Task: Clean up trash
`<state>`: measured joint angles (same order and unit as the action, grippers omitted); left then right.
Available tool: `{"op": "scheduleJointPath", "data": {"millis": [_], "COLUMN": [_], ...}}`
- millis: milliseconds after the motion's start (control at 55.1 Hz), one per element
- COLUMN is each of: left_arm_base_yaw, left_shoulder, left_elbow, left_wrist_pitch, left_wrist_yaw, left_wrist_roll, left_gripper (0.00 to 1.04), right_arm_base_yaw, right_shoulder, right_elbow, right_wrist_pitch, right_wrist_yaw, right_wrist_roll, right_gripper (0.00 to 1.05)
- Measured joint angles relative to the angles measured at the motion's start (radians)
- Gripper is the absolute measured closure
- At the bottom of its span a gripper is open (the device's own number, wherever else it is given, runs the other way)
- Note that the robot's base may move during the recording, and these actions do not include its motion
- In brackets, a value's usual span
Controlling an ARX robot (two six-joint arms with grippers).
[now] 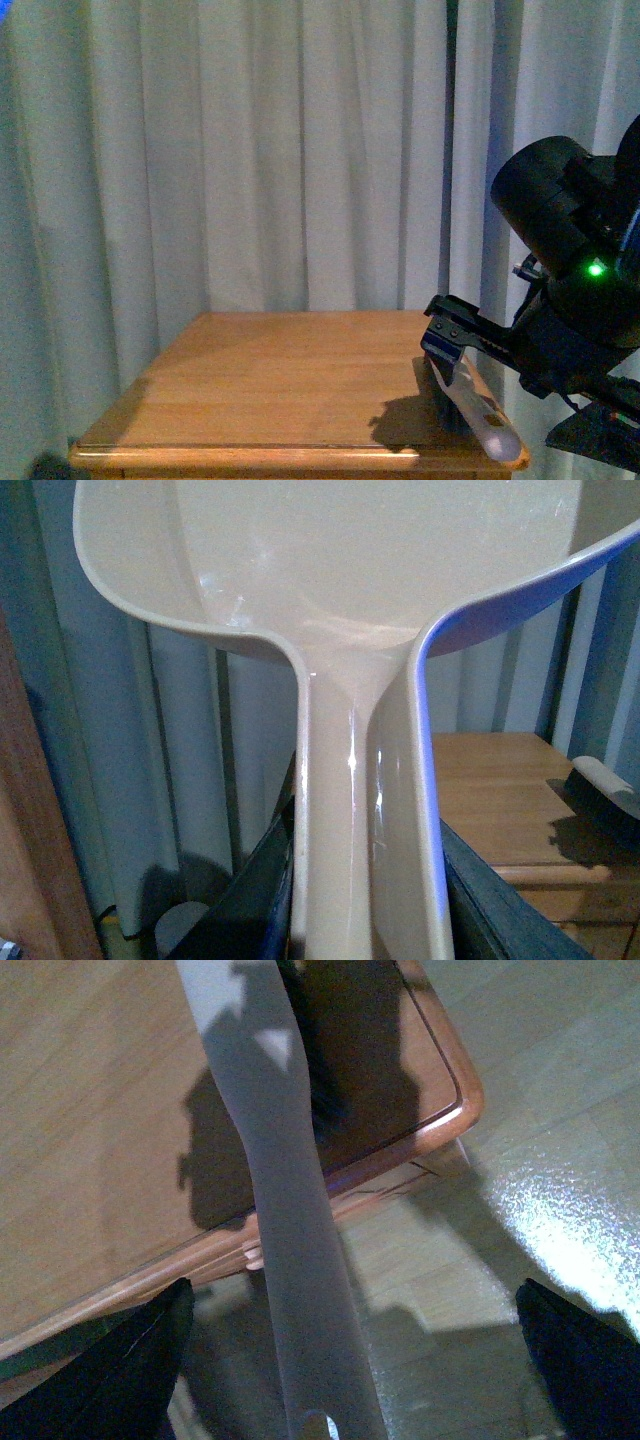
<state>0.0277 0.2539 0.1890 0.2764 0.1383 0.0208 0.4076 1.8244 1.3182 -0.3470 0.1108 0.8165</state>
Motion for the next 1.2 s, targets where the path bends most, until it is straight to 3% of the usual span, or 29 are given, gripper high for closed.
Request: {"op": "scheduleJointPath", "data": {"millis": [581, 690, 980, 1198], "left_arm_base_yaw": [0.000, 0.000, 0.000, 0.000], "left_shoulder": [0.000, 0.000, 0.000, 0.000], "left_elbow": [0.000, 0.000, 0.000, 0.000], "left_wrist_pitch": [0.000, 0.000, 0.000, 0.000], "left_wrist_yaw": [0.000, 0.000, 0.000, 0.000], "left_wrist_roll": [0.000, 0.000, 0.000, 0.000], "left_gripper": [0.77, 0.77, 0.77, 0.77], "right_arm_base_yaw": [0.011, 0.014, 0.027, 0.025], "right_shoulder": [0.151, 0.169, 0.208, 0.207], "right_elbow": [0.192, 0.223, 0.251, 0.251], "right_wrist_pitch": [-0.163, -0.204, -0.255, -0.253], "right_wrist_yaw": [-0.018, -0.018, -0.002, 0.021], "right_wrist_roll": [-0.028, -0.049, -0.113, -0.127], "right_gripper": [0.09, 0.23, 0.82, 0.86]}}
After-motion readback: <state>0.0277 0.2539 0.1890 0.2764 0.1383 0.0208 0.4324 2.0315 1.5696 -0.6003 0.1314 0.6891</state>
